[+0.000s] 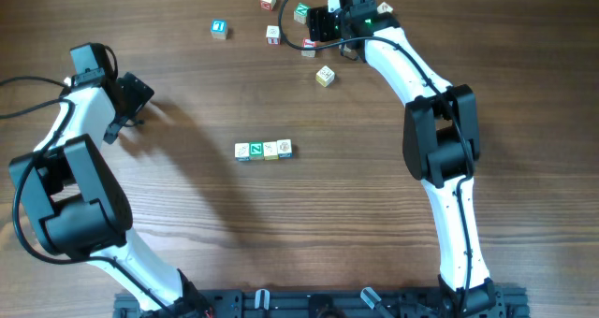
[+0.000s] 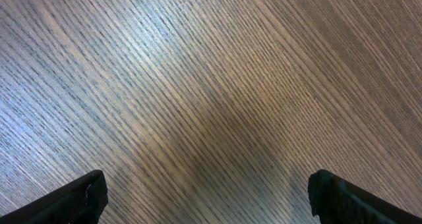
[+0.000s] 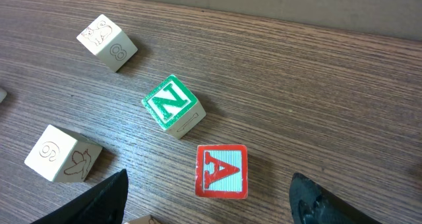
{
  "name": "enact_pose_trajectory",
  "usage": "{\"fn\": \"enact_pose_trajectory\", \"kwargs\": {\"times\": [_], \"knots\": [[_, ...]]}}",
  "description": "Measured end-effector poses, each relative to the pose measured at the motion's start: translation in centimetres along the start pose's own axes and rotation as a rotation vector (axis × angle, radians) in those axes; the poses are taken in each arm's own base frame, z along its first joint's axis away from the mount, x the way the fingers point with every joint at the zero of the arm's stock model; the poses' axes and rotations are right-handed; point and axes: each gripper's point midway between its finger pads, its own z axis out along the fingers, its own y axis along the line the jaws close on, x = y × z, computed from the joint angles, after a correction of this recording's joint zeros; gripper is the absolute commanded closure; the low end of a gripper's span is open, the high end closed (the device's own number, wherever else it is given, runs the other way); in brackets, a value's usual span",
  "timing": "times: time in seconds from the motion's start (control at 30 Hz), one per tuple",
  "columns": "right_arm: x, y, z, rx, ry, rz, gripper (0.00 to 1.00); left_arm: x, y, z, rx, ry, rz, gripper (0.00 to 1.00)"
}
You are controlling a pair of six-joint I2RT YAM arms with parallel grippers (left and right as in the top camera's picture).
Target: Form a horizontal line
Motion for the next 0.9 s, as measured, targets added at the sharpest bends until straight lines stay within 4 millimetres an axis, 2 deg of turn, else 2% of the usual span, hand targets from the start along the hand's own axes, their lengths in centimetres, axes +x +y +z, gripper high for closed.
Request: {"fn": "enact_pose_trajectory", "kwargs": {"times": [0.03,0.1,0.73,0.9], "knots": [[0.00,0.00,0.00,0.000,0.000,0.000,0.09,-0.01,-0.01,0.00,0.000,0.000,0.000,0.00],[0.00,0.01,0.00,0.000,0.000,-0.002,0.04,-0.01,-0.01,0.00,0.000,0.000,0.000,0.00],[-0.49,0.06,0.00,-0.003,-0.020,0.014,0.06,0.00,0.00,0.00,0.000,0.000,0.000,0.00],[0.22,0.12,0.01,-0.003,0.009,0.020,0.09,0.00,0.00,0.00,0.000,0.000,0.000,0.00]]}}
